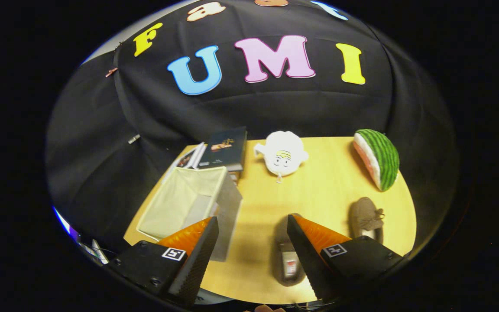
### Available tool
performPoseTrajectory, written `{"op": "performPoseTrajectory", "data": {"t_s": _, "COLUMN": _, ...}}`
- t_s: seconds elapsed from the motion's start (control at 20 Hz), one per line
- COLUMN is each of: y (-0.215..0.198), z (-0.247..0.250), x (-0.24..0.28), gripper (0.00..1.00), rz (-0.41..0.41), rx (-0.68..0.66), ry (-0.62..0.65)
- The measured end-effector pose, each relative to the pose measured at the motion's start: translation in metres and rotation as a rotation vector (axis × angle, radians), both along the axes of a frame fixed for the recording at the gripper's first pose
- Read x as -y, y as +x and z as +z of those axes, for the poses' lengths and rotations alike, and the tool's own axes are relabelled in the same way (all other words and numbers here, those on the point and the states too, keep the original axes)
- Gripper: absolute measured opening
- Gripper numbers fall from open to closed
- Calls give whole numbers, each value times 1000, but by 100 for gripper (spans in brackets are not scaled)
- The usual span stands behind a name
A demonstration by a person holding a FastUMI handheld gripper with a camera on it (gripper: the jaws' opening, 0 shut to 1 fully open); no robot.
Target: Open the storage box then place both shoes into the box .Put the left shoe in first, then the right shoe, with the right side of both shoes facing outward in a uniform manner.
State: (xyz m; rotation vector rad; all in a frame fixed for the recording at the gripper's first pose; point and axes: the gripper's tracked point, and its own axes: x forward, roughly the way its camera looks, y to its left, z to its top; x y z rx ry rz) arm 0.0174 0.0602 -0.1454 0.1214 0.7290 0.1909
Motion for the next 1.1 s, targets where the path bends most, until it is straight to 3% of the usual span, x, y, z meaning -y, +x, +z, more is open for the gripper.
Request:
{"op": "performPoseTrajectory", "data": {"t_s": 0.2, "y": -34, "z": -40, "x": 42, "gripper": 99, "rz": 32, "rx": -112, "ry": -83}}
{"op": "performPoseTrajectory", "data": {"t_s": 0.4, "y": -41, "z": -84, "x": 73, "gripper": 99, "rz": 54, "rx": -183, "ry": -145}}
{"op": "performPoseTrajectory", "data": {"t_s": 0.75, "y": -27, "z": -171, "x": 77, "gripper": 99, "rz": 84, "rx": -369, "ry": -81}}
{"op": "performPoseTrajectory", "data": {"t_s": 1.0, "y": -6, "z": -189, "x": 81, "gripper": 99, "rz": 46, "rx": -357, "ry": -72}}
{"op": "performPoseTrajectory", "data": {"t_s": 1.1, "y": -7, "z": -194, "x": 71, "gripper": 97, "rz": 67, "rx": -370, "ry": -46}}
